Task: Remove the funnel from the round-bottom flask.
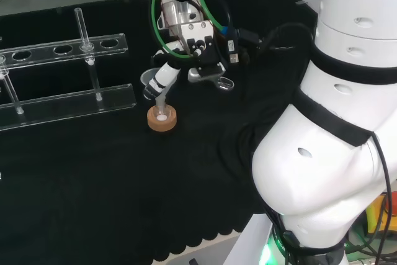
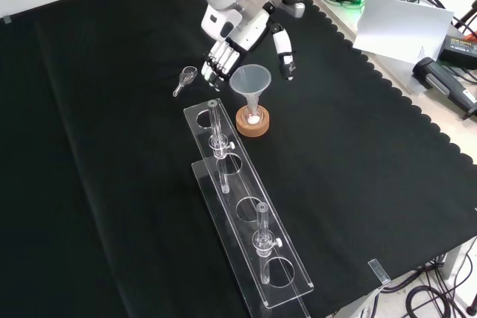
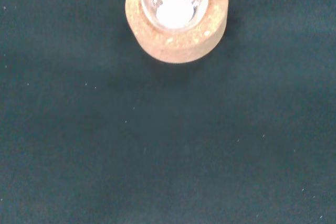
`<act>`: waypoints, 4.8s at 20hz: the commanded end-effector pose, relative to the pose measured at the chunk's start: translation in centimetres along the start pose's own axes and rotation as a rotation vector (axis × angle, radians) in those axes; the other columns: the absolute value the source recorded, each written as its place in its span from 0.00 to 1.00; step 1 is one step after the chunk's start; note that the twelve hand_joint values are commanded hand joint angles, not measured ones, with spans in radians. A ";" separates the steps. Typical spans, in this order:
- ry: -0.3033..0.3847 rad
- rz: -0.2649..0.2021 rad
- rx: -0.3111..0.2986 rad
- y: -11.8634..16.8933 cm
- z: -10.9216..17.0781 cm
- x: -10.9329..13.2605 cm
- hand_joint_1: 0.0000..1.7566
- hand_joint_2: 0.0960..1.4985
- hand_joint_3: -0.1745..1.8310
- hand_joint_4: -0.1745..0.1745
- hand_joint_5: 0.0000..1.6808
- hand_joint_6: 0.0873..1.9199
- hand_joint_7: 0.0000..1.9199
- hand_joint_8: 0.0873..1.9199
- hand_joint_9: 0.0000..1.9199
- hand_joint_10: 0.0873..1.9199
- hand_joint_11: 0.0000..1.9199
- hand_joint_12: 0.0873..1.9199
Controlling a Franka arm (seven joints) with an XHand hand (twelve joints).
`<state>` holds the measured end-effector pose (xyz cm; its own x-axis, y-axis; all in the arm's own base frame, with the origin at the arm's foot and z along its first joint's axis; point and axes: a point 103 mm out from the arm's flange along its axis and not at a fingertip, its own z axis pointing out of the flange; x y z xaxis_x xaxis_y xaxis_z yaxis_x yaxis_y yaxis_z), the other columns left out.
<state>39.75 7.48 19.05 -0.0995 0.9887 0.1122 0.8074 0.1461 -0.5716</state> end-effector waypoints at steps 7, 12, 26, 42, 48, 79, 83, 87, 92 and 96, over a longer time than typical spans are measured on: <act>0.001 0.015 -0.012 0.0 0.2 0.2 0.29 0.39 0.09 0.26 0.00 0.00 0.04 0.00 0.00 0.00 0.00 0.00; 0.000 0.022 -0.016 0.3 0.2 0.4 0.29 0.39 0.09 0.25 0.00 0.00 0.05 0.00 0.01 0.00 0.00 0.00; -0.013 0.029 -0.054 0.7 -0.2 0.6 0.32 0.40 0.09 0.19 0.00 0.00 0.10 0.02 0.04 0.00 0.01 0.00; -0.039 0.048 -0.061 0.7 -0.1 0.4 0.32 0.40 0.09 0.17 0.00 0.00 0.05 0.19 0.00 0.17 0.00 0.09; -0.045 0.050 -0.064 0.7 0.0 0.3 0.33 0.41 0.09 0.18 0.02 0.00 0.05 0.24 0.00 0.22 0.00 0.12; -0.050 0.087 -0.138 1.1 0.3 0.1 0.37 0.43 0.09 0.38 0.24 0.00 0.30 0.19 0.13 0.38 0.00 0.42; -0.045 0.098 -0.154 1.1 0.1 -0.5 0.38 0.44 0.10 0.46 0.29 0.00 0.35 0.17 0.16 0.36 0.00 0.48; -0.045 0.099 -0.162 1.1 0.2 -0.6 0.39 0.44 0.10 0.49 0.31 0.00 0.38 0.15 0.18 0.34 0.00 0.51; -0.033 0.100 -0.176 1.1 0.2 -0.5 0.40 0.45 0.10 0.52 0.34 0.00 0.41 0.13 0.20 0.33 0.00 0.55; -0.038 0.100 -0.185 1.0 0.1 -0.4 0.40 0.45 0.10 0.55 0.37 0.00 0.43 0.12 0.22 0.31 0.00 0.58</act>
<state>40.53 7.13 18.18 -0.0312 0.9990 0.0314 0.9033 0.0416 -0.4270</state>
